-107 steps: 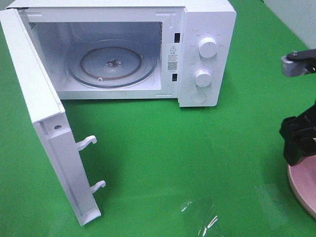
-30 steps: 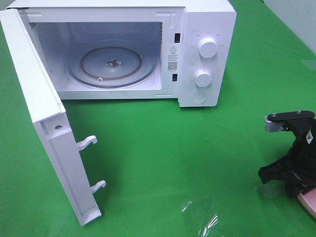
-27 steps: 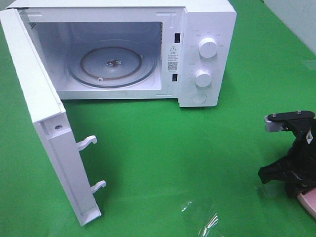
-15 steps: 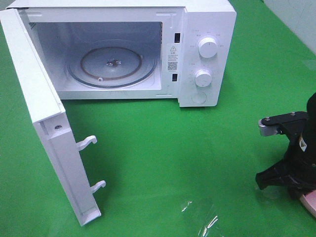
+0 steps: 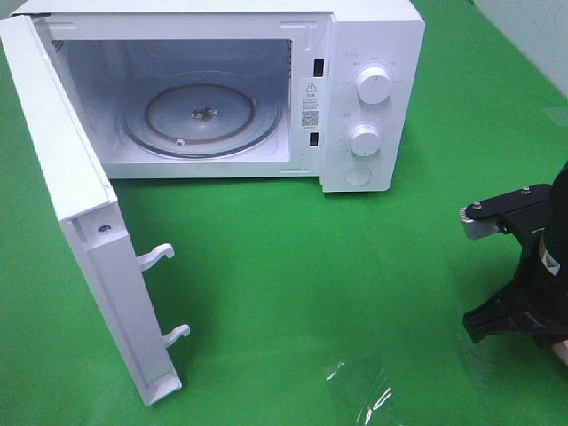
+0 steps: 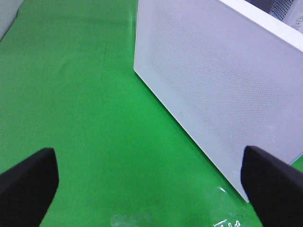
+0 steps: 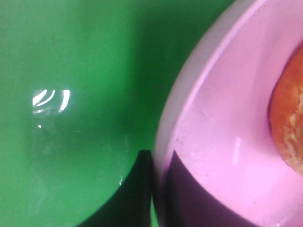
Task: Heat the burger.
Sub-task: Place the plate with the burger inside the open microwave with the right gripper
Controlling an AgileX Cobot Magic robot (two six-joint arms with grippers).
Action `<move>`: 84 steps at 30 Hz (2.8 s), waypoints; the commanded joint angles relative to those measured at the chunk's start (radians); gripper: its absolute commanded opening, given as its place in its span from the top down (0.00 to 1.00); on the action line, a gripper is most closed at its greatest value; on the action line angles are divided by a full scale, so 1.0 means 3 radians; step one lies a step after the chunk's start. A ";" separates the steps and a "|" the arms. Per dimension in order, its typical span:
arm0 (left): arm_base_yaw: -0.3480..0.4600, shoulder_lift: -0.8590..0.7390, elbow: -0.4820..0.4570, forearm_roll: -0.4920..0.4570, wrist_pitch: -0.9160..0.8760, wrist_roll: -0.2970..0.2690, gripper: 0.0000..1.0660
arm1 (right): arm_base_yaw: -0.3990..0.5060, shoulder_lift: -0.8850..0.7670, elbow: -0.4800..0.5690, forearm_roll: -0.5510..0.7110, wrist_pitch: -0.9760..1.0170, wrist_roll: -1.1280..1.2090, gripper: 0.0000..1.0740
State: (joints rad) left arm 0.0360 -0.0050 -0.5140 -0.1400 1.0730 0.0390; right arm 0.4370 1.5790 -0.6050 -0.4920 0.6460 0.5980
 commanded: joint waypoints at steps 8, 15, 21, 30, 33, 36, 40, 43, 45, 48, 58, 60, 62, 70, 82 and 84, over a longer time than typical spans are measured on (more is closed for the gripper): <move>-0.0010 -0.0053 0.0000 -0.0020 -0.0020 -0.0003 0.09 | 0.0010 -0.0333 0.0010 -0.0237 0.0440 0.0023 1.00; -0.0010 -0.0053 0.0000 -0.0020 -0.0020 -0.0003 0.09 | 0.0010 -0.0540 0.0010 -0.0300 0.0643 0.0023 1.00; -0.0010 -0.0053 0.0000 -0.0020 -0.0020 -0.0003 0.09 | 0.0020 -0.0637 0.0010 -0.0297 0.0770 0.0010 1.00; -0.0010 -0.0053 0.0000 -0.0020 -0.0020 -0.0003 0.09 | 0.0363 -0.0750 0.0010 -0.0333 0.0957 0.0000 1.00; -0.0010 -0.0053 0.0000 -0.0020 -0.0020 -0.0003 0.09 | 0.0463 -0.0783 0.0010 -0.0337 0.1033 -0.0003 1.00; -0.0010 -0.0053 0.0000 -0.0020 -0.0020 -0.0003 0.09 | 0.0513 -0.0787 0.0010 -0.0347 0.1073 -0.0027 1.00; -0.0010 -0.0053 0.0000 -0.0020 -0.0020 -0.0003 0.09 | 0.0637 -0.0787 0.0010 -0.0347 0.1127 -0.0030 1.00; -0.0010 -0.0053 0.0000 -0.0020 -0.0020 -0.0003 0.09 | 0.0717 -0.0787 0.0013 -0.0347 0.1147 -0.0027 1.00; -0.0010 -0.0053 0.0000 -0.0020 -0.0020 -0.0003 0.09 | 0.0913 -0.0787 0.0013 -0.0377 0.1217 -0.0020 1.00; -0.0010 -0.0053 0.0000 -0.0020 -0.0020 -0.0003 0.09 | 0.0950 -0.0787 0.0013 -0.0380 0.1217 -0.0013 1.00; -0.0010 -0.0053 0.0000 -0.0020 -0.0020 -0.0003 0.09 | 0.1423 -0.0787 0.0013 -0.0433 0.1303 0.0103 1.00; -0.0010 -0.0053 0.0000 -0.0020 -0.0020 -0.0003 0.09 | 0.1513 -0.0787 0.0013 -0.0433 0.1313 0.0120 1.00; -0.0010 -0.0053 0.0000 -0.0020 -0.0020 -0.0003 0.09 | 0.1677 -0.0787 0.0013 -0.0433 0.1377 0.0157 1.00; -0.0010 -0.0053 0.0000 -0.0020 -0.0020 -0.0003 0.09 | 0.2010 -0.0787 0.0013 -0.0433 0.1423 0.0253 1.00; -0.0010 -0.0053 0.0000 -0.0020 -0.0020 -0.0003 0.09 | 0.2523 -0.0787 0.0013 -0.0447 0.1507 0.0267 1.00; -0.0010 -0.0053 0.0000 -0.0020 -0.0020 -0.0003 0.09 | 0.2527 -0.0787 0.0013 -0.0460 0.1503 0.0230 1.00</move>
State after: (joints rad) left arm 0.0360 -0.0050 -0.5140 -0.1400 1.0730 0.0390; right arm 1.1910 1.3520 -0.6050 -0.5690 1.0460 0.6640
